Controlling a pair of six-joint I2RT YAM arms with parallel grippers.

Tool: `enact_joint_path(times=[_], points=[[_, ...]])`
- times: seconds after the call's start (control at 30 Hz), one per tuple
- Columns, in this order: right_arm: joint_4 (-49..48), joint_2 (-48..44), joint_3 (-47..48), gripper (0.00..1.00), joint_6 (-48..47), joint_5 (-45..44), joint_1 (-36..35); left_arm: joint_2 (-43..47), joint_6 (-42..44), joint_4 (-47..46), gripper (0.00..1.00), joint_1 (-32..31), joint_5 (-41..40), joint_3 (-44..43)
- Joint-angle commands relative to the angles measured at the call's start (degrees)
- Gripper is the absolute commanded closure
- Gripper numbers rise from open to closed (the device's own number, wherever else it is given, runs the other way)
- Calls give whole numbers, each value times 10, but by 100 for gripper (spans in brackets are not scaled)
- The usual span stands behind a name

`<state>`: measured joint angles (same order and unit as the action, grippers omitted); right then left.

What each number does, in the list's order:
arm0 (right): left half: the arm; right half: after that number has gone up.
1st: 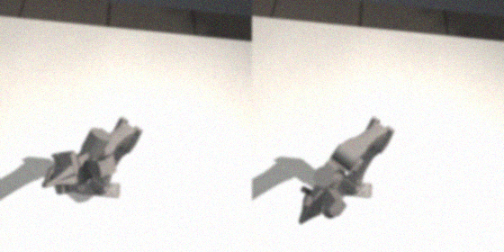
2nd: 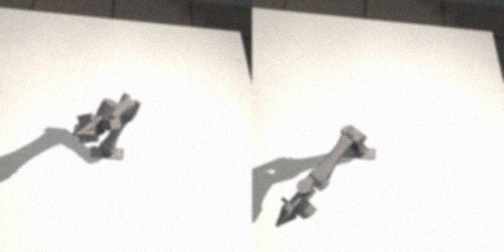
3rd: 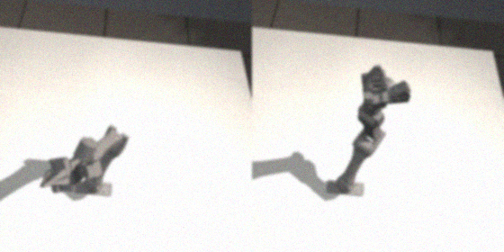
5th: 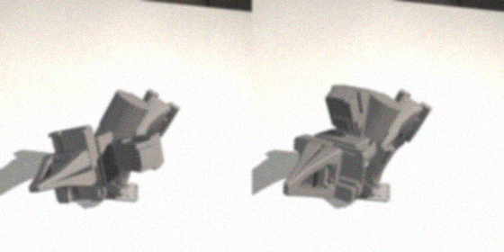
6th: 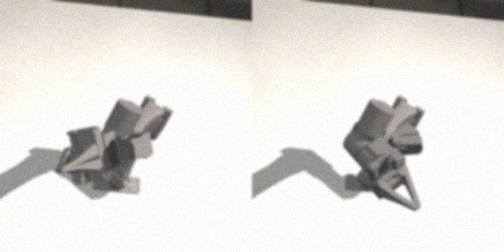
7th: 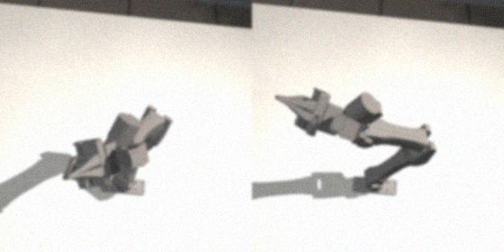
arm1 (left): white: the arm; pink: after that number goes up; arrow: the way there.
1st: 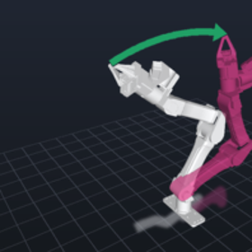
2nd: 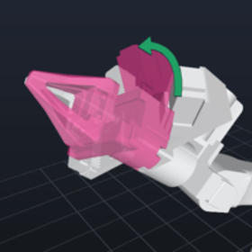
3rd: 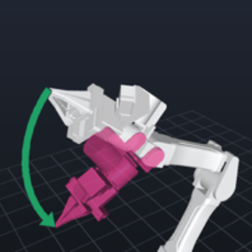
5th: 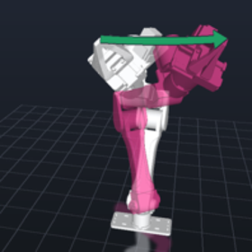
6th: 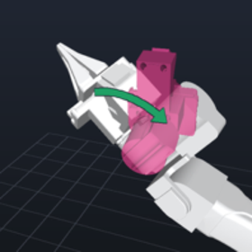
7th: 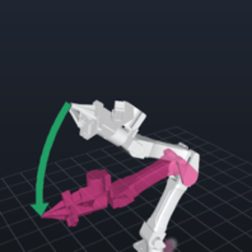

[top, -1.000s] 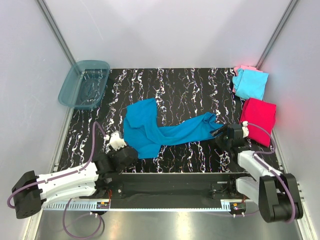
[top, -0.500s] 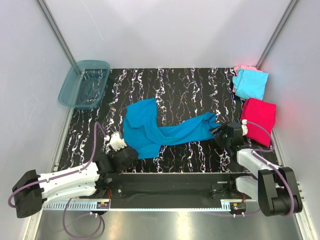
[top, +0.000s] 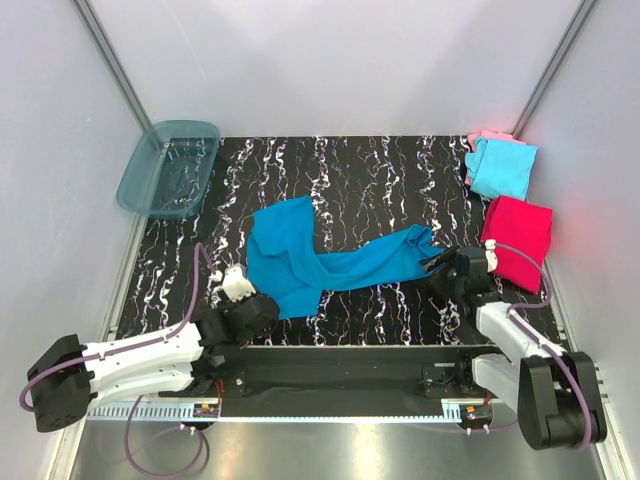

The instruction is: Fold and stack the t-shirts

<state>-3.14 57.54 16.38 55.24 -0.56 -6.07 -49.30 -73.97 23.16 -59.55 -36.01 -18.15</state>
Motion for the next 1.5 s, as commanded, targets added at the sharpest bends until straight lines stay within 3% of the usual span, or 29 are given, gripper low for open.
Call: enact_joint_path(times=[0.0,0.3,0.83,1.33,1.47], points=[[-19,34,21,34,-12,-1,-3,3,3,-22,100,1,1,-3],[-63,94,23,36,-3,4,-3,36,-2,-7,100,1,-1,11],[6,33,52,37,-9,-5,-3,15,-2,-22,100,1,-1,7],[-72,162,74,40,7,4,-4,32,-2,-19,100,1,-3,14],[-74,157,71,54,8,4,-4,31,-4,-18,100,1,-5,15]])
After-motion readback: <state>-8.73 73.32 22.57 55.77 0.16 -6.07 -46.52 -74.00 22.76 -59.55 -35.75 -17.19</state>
